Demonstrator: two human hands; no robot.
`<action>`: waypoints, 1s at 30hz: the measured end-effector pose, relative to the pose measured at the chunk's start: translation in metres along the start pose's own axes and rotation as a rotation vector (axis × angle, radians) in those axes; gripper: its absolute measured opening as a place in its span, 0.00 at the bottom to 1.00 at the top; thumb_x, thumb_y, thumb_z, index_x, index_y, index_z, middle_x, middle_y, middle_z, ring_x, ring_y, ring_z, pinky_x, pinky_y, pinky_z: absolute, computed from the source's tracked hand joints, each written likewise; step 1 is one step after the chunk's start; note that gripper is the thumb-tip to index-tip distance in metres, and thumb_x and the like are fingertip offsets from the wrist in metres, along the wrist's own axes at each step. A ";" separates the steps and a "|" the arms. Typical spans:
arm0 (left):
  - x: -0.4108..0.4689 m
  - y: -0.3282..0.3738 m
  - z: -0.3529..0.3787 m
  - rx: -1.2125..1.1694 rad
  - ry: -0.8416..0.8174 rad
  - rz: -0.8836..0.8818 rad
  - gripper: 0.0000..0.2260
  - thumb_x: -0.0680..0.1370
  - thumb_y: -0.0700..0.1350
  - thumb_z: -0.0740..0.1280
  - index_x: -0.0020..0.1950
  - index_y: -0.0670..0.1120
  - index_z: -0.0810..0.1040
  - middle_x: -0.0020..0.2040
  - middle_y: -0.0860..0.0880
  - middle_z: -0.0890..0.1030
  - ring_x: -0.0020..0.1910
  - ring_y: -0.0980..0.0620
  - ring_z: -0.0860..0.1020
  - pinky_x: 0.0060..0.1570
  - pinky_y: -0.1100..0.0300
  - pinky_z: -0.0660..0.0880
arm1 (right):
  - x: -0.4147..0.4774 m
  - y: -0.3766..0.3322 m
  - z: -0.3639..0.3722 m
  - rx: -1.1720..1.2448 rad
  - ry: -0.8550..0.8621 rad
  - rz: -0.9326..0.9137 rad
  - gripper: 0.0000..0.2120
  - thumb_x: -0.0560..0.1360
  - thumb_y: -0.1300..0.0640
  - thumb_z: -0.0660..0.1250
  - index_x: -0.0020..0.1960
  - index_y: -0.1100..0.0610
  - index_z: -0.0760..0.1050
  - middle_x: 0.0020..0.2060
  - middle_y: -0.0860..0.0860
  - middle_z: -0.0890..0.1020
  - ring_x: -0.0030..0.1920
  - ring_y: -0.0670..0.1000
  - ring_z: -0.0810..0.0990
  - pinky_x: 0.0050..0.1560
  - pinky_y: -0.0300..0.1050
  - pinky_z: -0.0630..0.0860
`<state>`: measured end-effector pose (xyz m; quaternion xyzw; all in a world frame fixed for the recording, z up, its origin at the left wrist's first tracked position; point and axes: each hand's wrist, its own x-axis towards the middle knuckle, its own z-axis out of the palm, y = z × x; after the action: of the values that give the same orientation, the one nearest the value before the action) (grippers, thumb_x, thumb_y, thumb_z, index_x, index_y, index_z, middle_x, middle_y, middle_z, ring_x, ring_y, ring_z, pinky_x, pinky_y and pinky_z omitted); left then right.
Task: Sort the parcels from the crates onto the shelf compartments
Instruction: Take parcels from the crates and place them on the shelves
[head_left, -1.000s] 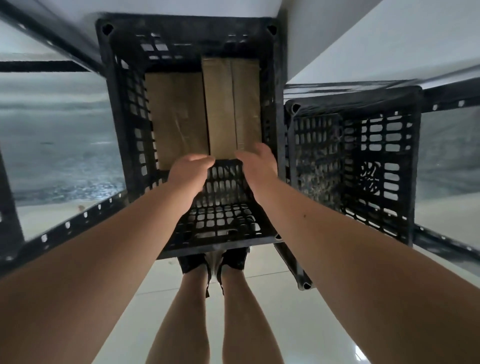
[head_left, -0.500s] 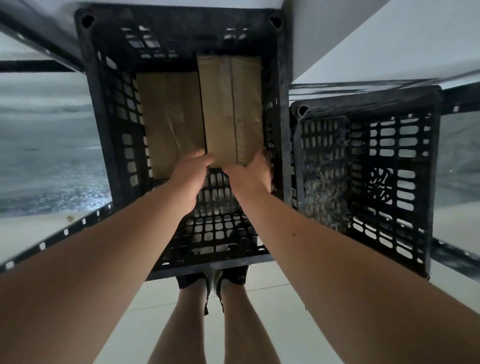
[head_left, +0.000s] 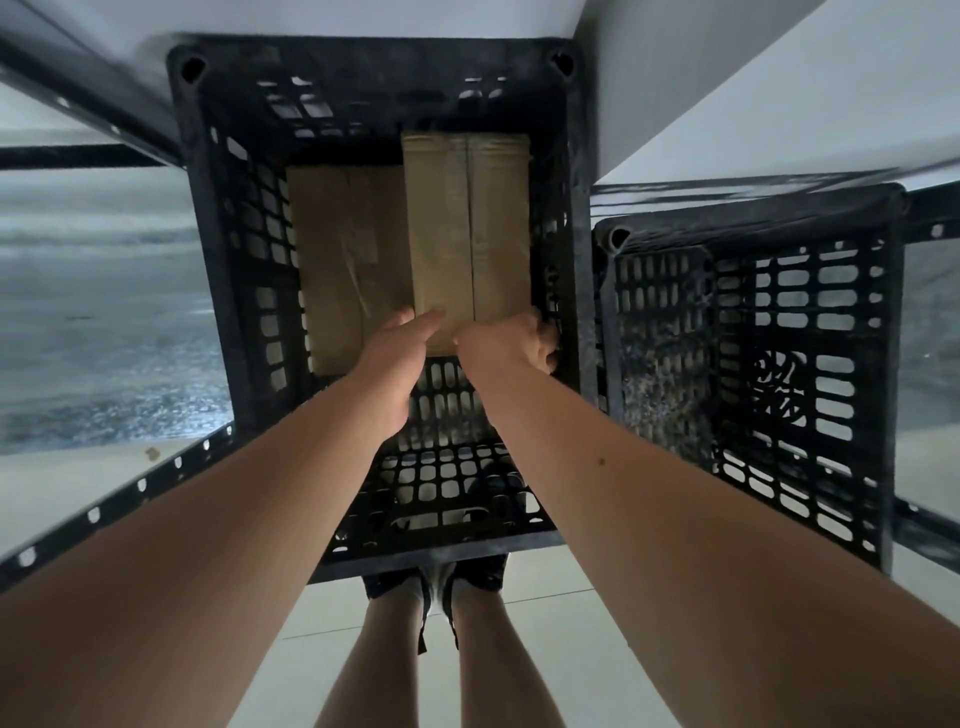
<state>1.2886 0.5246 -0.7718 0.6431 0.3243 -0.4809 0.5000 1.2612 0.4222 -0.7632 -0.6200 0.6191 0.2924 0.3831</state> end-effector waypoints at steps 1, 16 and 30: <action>0.000 -0.001 0.001 -0.031 -0.006 -0.003 0.35 0.82 0.57 0.70 0.85 0.52 0.59 0.85 0.48 0.61 0.83 0.46 0.60 0.82 0.42 0.57 | 0.000 -0.002 -0.001 0.005 0.001 0.016 0.43 0.74 0.53 0.72 0.83 0.53 0.55 0.82 0.54 0.57 0.79 0.60 0.60 0.77 0.63 0.62; -0.012 0.008 0.005 0.033 0.010 0.025 0.36 0.82 0.56 0.69 0.86 0.52 0.55 0.84 0.46 0.63 0.80 0.44 0.65 0.80 0.42 0.61 | -0.013 0.000 -0.015 0.083 -0.049 -0.057 0.47 0.77 0.51 0.72 0.85 0.56 0.47 0.82 0.58 0.58 0.77 0.62 0.66 0.70 0.60 0.74; -0.108 0.020 -0.025 0.010 0.077 0.071 0.34 0.72 0.61 0.72 0.76 0.52 0.70 0.66 0.49 0.81 0.67 0.46 0.79 0.74 0.41 0.70 | -0.095 0.016 -0.087 0.303 -0.103 -0.091 0.20 0.79 0.52 0.71 0.65 0.55 0.67 0.47 0.51 0.80 0.39 0.49 0.76 0.34 0.46 0.73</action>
<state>1.2788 0.5499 -0.6622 0.6747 0.3177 -0.4394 0.5007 1.2299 0.4017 -0.6386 -0.5668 0.6069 0.2096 0.5163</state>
